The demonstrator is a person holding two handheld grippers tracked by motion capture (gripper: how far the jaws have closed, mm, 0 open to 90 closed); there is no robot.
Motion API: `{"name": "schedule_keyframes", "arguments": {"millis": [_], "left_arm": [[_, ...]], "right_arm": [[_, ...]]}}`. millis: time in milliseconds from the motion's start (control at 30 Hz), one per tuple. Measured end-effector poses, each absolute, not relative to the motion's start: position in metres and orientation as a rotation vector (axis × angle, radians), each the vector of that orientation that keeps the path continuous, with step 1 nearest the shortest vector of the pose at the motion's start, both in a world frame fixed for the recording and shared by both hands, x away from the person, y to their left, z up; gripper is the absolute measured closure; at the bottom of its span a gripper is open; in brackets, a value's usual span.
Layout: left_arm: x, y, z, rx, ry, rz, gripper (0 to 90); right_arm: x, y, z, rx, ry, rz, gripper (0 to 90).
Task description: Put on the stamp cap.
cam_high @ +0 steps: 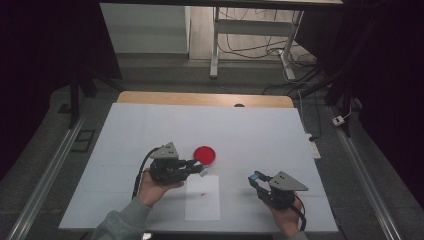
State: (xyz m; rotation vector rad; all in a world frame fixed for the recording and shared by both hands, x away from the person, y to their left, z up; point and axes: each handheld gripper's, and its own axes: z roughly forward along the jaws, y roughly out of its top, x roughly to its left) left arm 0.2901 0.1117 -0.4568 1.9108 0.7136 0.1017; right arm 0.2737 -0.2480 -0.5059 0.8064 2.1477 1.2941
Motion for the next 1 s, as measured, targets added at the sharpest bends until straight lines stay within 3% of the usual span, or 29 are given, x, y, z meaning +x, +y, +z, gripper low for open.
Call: {"name": "schedule_keyframes", "arguments": {"millis": [1000], "left_arm": [[0.289, 0.1, -0.458, 1.931, 0.693, 0.09, 75.5]], "right_arm": [[0.268, -0.214, -0.508, 0.718, 2.172, 1.296, 64.8]]}}
